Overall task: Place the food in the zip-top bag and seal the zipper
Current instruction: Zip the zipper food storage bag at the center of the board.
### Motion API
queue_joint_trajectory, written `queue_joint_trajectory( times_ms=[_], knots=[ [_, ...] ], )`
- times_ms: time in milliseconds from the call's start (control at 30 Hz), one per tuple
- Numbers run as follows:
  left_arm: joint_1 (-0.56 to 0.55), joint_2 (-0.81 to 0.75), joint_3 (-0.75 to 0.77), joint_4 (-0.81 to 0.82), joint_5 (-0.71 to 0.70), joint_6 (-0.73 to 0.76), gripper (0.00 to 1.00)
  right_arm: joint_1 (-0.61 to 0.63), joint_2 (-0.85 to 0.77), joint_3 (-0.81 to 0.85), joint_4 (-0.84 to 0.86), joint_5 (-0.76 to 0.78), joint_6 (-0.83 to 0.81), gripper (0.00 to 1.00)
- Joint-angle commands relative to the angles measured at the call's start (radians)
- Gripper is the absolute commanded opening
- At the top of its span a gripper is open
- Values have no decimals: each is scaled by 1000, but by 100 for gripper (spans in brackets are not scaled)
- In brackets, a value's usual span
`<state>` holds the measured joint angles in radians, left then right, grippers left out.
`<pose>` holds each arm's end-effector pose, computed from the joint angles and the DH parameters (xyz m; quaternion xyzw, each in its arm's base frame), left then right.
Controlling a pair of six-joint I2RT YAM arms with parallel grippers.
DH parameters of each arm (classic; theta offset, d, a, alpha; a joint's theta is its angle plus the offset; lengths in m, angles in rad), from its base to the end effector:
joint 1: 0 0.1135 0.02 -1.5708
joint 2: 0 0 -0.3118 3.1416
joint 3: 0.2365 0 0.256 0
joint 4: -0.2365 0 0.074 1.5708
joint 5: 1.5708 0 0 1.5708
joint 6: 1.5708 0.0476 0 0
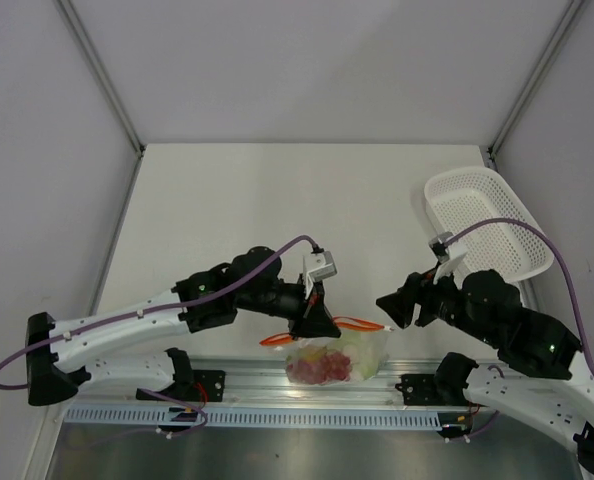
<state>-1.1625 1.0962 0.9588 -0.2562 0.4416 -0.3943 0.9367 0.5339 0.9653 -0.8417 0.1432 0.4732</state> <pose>0.0768 -0.2287 0.3713 0.4168 0.7068 -0.5101 0.2578 0.0432 0.0472 0.3824 -0.1534 0.8209 0.3088 0.4553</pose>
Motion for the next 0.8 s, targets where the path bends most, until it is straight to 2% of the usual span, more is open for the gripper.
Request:
queue_joint_trajectory(
  times_ms=[0, 167, 500, 767],
  knots=[
    [36, -71, 24, 2, 140, -1, 1, 4, -57, -22, 124, -192, -113, 66],
    [50, -47, 41, -58, 118, -14, 1, 4, -77, -27, 138, -188, -119, 66],
    [82, -44, 37, -12, 262, -44, 1, 2, -118, -2, 46, -195, -114, 65],
    [185, -55, 87, 24, 437, -133, 1, 2, -89, -27, 118, -450, -116, 66]
  ],
)
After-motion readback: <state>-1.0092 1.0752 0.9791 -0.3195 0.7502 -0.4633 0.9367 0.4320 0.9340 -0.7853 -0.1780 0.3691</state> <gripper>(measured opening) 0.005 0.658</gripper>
